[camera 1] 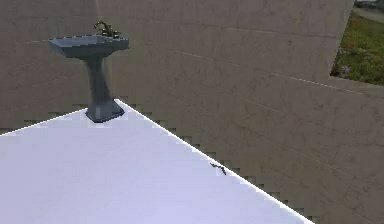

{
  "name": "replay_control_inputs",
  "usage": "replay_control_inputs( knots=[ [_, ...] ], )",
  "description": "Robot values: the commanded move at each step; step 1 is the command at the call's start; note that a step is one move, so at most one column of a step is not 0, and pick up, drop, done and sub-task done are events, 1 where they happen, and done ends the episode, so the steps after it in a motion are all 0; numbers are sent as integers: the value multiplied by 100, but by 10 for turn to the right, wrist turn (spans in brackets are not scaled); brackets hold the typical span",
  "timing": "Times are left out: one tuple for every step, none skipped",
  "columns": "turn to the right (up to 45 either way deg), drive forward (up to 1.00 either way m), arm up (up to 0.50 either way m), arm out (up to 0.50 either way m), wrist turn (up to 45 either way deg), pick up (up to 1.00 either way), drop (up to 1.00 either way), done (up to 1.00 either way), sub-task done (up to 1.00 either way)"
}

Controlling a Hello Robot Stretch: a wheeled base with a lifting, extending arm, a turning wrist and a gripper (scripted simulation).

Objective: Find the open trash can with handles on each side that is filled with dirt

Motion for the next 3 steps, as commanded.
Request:
replay_control_inputs(
  knots=[
    [0, 5, 0, 0, 0, 0, 0, 0, 0],
    [450, 0, 0, 0, 0, 0, 0, 0, 0],
    [120, 0, 0, 0, 0, 0, 0, 0, 0]
  ],
)
